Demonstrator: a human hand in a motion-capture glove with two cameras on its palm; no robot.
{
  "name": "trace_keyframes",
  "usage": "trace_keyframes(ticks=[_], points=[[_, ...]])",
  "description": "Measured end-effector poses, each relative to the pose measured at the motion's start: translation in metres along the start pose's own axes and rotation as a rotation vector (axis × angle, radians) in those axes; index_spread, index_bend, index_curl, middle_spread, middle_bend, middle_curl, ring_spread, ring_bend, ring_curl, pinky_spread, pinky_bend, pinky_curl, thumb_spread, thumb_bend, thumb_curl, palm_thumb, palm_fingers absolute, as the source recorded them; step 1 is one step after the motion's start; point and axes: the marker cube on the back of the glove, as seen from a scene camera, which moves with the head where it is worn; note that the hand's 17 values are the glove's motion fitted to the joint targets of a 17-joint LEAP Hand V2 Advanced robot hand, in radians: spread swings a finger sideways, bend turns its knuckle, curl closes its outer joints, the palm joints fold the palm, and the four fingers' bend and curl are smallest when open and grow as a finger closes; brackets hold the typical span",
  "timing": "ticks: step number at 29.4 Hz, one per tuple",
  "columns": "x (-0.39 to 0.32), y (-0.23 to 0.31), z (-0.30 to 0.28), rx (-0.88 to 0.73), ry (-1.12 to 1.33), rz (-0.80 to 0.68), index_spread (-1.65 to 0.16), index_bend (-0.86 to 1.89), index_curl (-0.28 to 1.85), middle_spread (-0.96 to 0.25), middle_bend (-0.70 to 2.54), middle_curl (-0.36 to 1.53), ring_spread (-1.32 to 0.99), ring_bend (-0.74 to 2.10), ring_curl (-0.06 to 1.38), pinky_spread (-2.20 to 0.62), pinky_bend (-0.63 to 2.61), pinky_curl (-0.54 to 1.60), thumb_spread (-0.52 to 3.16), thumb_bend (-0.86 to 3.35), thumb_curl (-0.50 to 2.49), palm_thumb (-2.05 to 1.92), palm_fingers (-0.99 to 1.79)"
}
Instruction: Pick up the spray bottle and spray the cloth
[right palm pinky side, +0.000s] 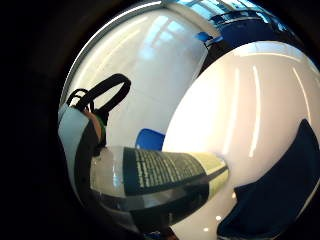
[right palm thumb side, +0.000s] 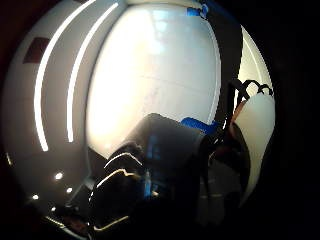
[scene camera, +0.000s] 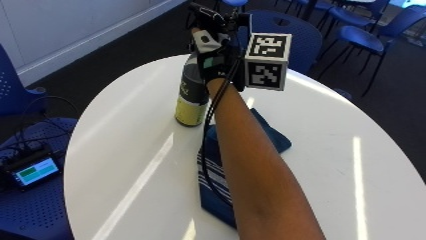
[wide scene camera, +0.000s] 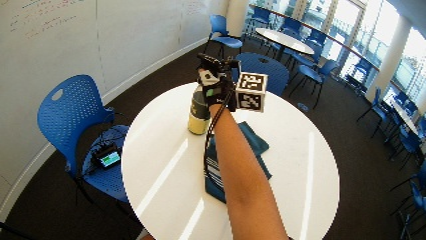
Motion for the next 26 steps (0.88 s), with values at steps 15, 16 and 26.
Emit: trace_keyframes(ticks=[15, 16, 26], points=[[-0.018, -0.009, 0.004, 0.009, 0.075, -0.040, -0.24, 0.56, 0.55, -0.21, 0.65, 0.50, -0.24, 0.52, 0.46, -0.29, 0.35, 0.42, 0.22, -0.03, 0.83, 0.87, 1.38], [-0.019, -0.010, 0.003, 0.009, 0.076, -0.043, -0.24, 0.56, 0.55, -0.21, 0.65, 0.50, -0.24, 0.52, 0.46, -0.29, 0.35, 0.42, 0.22, -0.03, 0.83, 0.87, 1.38], [-0.032, -0.015, 0.006, 0.024, 0.080, -0.058, -0.24, 0.56, 0.55, -0.22, 0.65, 0.50, -0.25, 0.51, 0.46, -0.29, 0.36, 0.42, 0.23, -0.03, 0.83, 0.86, 1.38]])
